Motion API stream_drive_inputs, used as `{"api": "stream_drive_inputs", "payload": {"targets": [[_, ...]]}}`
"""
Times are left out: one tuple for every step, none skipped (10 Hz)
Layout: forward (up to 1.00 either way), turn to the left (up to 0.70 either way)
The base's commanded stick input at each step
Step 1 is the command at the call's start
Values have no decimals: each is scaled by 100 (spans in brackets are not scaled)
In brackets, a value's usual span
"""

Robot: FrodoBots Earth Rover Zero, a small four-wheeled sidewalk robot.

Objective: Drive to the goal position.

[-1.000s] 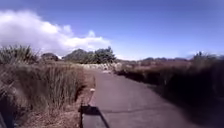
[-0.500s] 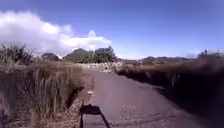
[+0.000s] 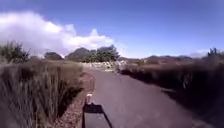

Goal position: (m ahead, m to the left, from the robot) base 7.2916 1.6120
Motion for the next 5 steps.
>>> {"api": "stream_drive_inputs", "payload": {"targets": [[70,1],[70,1],[70,1],[70,1],[70,1]]}}
